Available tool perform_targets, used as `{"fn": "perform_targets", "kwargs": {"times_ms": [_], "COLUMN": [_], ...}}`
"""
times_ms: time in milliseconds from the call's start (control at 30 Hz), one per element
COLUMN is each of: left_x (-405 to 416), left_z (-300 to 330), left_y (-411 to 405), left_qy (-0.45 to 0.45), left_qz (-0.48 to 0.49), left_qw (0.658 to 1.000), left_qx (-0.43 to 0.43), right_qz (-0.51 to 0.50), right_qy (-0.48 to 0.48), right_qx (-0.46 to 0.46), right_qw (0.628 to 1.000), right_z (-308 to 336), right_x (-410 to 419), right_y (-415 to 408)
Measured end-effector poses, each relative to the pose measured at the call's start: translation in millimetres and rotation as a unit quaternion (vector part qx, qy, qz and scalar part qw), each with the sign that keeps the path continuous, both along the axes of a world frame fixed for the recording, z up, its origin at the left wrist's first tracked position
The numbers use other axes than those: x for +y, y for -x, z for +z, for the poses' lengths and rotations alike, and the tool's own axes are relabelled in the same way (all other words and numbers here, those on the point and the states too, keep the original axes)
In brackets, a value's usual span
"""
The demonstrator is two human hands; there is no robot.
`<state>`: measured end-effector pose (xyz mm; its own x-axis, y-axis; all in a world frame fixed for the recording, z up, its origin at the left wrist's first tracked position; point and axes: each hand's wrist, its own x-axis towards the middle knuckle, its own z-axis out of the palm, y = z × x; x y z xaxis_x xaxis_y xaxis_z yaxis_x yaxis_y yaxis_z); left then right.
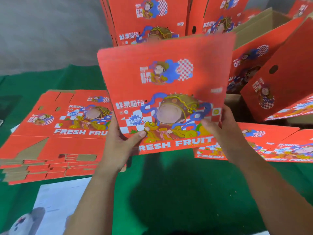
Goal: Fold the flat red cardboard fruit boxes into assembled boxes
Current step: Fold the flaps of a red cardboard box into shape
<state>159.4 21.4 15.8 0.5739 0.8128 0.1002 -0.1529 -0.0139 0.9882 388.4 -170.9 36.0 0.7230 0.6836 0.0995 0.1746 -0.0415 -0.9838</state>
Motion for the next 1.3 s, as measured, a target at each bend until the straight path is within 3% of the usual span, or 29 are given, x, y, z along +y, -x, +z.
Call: {"fn": "perform_targets", "kwargs": {"times_ms": [400, 500, 767, 867, 967, 1067, 1300], "left_x": [-9.1, 0.0, 25.5, 3.7, -15.5, -23.3, -46.0], "left_z": [-4.5, 13.3, 59.1, 56.3, 43.3, 34.0, 51.0], "left_y": [-36.2, -45.1, -67.6, -92.1, -115.6, -128.5, -165.7], "left_qy": [-0.098, -0.106, -0.166, -0.167, -0.185, -0.191, -0.125], "left_qz": [0.125, 0.112, 0.088, 0.028, -0.078, -0.164, -0.312], "left_qw": [0.987, 0.988, 0.982, 0.983, 0.980, 0.965, 0.937], "left_qx": [0.034, 0.019, -0.038, -0.074, -0.017, 0.070, 0.093], "right_qz": [-0.048, -0.127, -0.143, -0.147, -0.261, -0.258, -0.185], "right_qy": [-0.013, 0.019, -0.033, -0.093, 0.048, 0.152, 0.045], "right_qx": [-0.099, -0.156, -0.191, -0.159, -0.170, -0.130, -0.103], "right_qw": [0.994, 0.979, 0.971, 0.972, 0.949, 0.945, 0.976], "right_z": [19.7, 28.7, 54.6, 60.0, 59.8, 46.1, 16.7], "right_x": [8.3, 11.5, 19.6, 16.9, 16.0, 16.5, 33.4], "right_y": [6.4, -2.7, -20.4, -43.5, -63.1, -59.8, -22.6]}}
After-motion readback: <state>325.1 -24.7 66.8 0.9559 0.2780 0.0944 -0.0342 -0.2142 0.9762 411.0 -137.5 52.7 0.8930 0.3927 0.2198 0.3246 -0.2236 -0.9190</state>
